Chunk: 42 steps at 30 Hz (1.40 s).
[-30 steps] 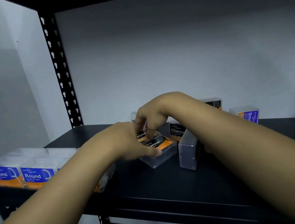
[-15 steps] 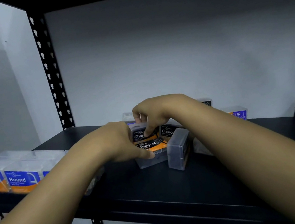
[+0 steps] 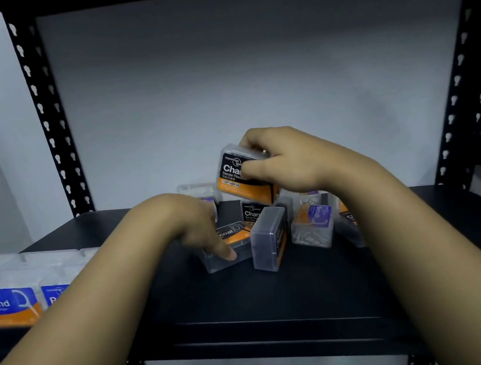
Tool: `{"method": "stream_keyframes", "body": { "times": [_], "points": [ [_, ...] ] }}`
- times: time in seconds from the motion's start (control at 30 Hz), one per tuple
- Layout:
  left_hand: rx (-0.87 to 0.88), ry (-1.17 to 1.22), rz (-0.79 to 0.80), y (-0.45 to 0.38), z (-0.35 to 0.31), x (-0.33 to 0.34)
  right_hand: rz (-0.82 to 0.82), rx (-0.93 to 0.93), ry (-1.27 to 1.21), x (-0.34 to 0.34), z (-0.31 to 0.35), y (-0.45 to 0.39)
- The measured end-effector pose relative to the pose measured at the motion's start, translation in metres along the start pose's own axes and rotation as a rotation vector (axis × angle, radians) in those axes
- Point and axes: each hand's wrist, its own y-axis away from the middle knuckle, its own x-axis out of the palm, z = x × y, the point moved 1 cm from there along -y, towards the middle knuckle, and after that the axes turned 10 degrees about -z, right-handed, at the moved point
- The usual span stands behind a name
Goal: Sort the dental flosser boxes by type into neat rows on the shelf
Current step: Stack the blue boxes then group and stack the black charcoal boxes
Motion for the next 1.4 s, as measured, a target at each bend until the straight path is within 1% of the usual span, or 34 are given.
{"method": "stream_keyframes", "body": {
  "times": [0.1,0.17,0.23,0.3,0.37,0.43,0.5,0.63,0.8,0.97,1.07,1.2,1.4],
  "points": [
    [0.002,0.036,-0.057,0.001,0.0,0.002,0.012,0.024,-0.063,-0.003,0.001,0.025],
    [0.001,0.048,-0.096,0.003,0.0,0.001,0.055,0.048,-0.104,-0.003,0.0,0.037],
    [-0.002,0.043,-0.124,0.006,0.001,0.001,0.133,0.08,-0.155,-0.002,-0.003,0.048],
    [0.003,0.049,-0.132,0.007,0.002,0.002,0.247,0.104,-0.21,0.002,-0.008,0.057],
    [0.016,0.077,-0.138,0.007,0.005,0.004,0.347,0.113,-0.215,0.009,-0.011,0.064],
    [0.035,0.096,-0.158,0.008,0.008,0.007,0.389,0.117,-0.185,0.015,-0.01,0.069],
    [0.066,0.103,-0.193,0.009,0.011,0.008,0.382,0.109,-0.146,0.02,-0.009,0.07],
    [0.144,0.093,-0.234,0.016,0.018,0.009,0.313,0.065,0.004,0.025,-0.008,0.07],
    [0.204,0.049,-0.173,0.028,0.027,0.003,0.283,0.034,0.078,0.033,-0.005,0.072],
    [0.255,0.003,-0.152,0.035,0.035,0.001,0.248,0.041,0.049,0.036,-0.004,0.083],
    [0.264,0.046,-0.134,0.044,0.037,0.0,0.214,0.052,0.062,0.042,-0.005,0.09],
    [0.323,0.133,-0.232,0.053,0.036,0.006,0.136,0.054,0.119,0.049,-0.001,0.096],
    [0.332,0.277,-0.333,0.062,0.04,0.034,0.083,0.092,0.143,0.054,0.009,0.103]
  ]
}}
